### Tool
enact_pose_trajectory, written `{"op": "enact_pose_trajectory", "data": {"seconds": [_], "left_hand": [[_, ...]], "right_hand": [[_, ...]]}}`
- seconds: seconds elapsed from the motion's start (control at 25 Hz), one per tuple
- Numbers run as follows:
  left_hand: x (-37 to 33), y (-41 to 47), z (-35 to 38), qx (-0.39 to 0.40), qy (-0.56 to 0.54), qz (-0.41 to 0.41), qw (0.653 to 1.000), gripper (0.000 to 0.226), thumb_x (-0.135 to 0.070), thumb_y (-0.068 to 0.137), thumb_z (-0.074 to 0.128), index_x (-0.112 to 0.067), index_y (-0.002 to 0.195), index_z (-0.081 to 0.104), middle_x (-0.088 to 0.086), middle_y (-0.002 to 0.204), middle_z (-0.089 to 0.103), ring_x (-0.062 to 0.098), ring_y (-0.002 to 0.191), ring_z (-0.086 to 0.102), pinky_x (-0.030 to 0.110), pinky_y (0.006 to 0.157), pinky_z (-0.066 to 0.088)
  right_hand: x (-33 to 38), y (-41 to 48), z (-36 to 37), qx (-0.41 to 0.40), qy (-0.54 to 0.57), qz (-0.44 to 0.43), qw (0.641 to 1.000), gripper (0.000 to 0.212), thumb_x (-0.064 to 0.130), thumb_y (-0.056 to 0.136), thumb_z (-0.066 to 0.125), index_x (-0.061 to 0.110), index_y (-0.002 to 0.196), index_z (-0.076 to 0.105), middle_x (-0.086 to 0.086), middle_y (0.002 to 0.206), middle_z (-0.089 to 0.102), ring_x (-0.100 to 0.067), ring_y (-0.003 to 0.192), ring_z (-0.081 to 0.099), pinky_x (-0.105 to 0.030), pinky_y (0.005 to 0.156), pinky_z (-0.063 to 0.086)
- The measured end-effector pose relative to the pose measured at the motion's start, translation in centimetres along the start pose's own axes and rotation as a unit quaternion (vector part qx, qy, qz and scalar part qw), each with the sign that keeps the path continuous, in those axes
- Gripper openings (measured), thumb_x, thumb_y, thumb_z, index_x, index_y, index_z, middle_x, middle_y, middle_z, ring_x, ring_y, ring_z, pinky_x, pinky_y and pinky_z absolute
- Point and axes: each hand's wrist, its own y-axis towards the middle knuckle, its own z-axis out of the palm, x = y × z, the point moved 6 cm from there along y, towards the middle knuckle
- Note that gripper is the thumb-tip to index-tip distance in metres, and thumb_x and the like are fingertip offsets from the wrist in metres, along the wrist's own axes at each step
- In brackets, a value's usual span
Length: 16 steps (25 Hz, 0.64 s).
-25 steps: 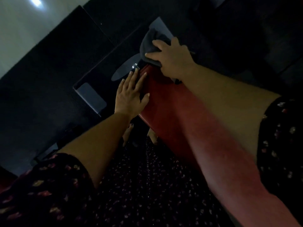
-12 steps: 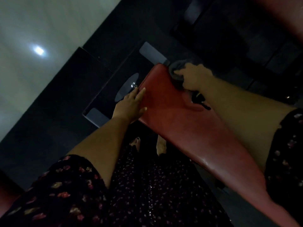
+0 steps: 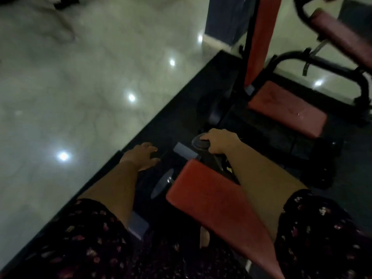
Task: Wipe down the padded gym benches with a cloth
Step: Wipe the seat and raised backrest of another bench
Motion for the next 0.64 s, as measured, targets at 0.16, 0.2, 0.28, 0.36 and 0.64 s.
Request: {"op": "enact_pose_trajectory", "data": {"seconds": [0.16, 0.2, 0.28, 0.36, 0.64], "left_hand": [[-3.8, -2.8, -9.5, -0.064, 0.031, 0.095, 0.993, 0.060, -0.045, 0.093, 0.060, -0.026, 0.147, 0.041, 0.004, 0.155, 0.036, 0.028, 0.136, 0.042, 0.042, 0.110, 0.037], [-4.4, -3.3, -11.5, -0.082, 0.021, 0.110, 0.990, 0.060, -0.044, 0.093, 0.061, -0.026, 0.147, 0.042, 0.006, 0.152, 0.040, 0.028, 0.133, 0.045, 0.042, 0.109, 0.039], [-5.3, -4.1, -14.7, -0.095, 0.008, 0.121, 0.988, 0.064, -0.046, 0.093, 0.061, -0.028, 0.149, 0.037, 0.005, 0.149, 0.044, 0.026, 0.132, 0.047, 0.039, 0.108, 0.039], [-6.0, -4.8, -17.2, -0.098, 0.016, 0.122, 0.987, 0.070, -0.048, 0.092, 0.061, -0.030, 0.152, 0.030, 0.001, 0.148, 0.045, 0.023, 0.130, 0.048, 0.037, 0.108, 0.040], [-9.3, -7.8, -24.5, -0.142, 0.063, 0.140, 0.978, 0.061, -0.060, 0.090, 0.055, -0.039, 0.145, 0.040, -0.006, 0.143, 0.048, 0.018, 0.127, 0.050, 0.037, 0.104, 0.041]], "right_hand": [[2.1, -2.4, -9.6, -0.041, 0.058, -0.024, 0.997, 0.061, 0.024, 0.083, 0.062, 0.033, 0.141, 0.048, -0.010, 0.131, 0.051, -0.032, 0.113, 0.054, -0.043, 0.096, 0.047], [2.3, -3.2, -11.5, -0.046, 0.058, -0.028, 0.997, 0.060, 0.022, 0.081, 0.064, 0.031, 0.140, 0.051, -0.009, 0.130, 0.055, -0.030, 0.112, 0.056, -0.040, 0.095, 0.048], [2.4, -4.4, -14.6, -0.071, 0.053, -0.014, 0.996, 0.059, 0.021, 0.078, 0.065, 0.033, 0.135, 0.056, -0.004, 0.128, 0.060, -0.025, 0.112, 0.057, -0.039, 0.094, 0.050], [2.2, -5.5, -17.0, -0.107, 0.033, 0.008, 0.994, 0.058, 0.024, 0.076, 0.064, 0.038, 0.132, 0.058, 0.001, 0.132, 0.058, -0.024, 0.116, 0.055, -0.044, 0.095, 0.050], [-0.8, -9.2, -23.0, -0.142, 0.019, 0.049, 0.988, 0.057, 0.025, 0.076, 0.064, 0.032, 0.132, 0.058, -0.001, 0.135, 0.056, -0.024, 0.120, 0.053, -0.043, 0.099, 0.048]]}}
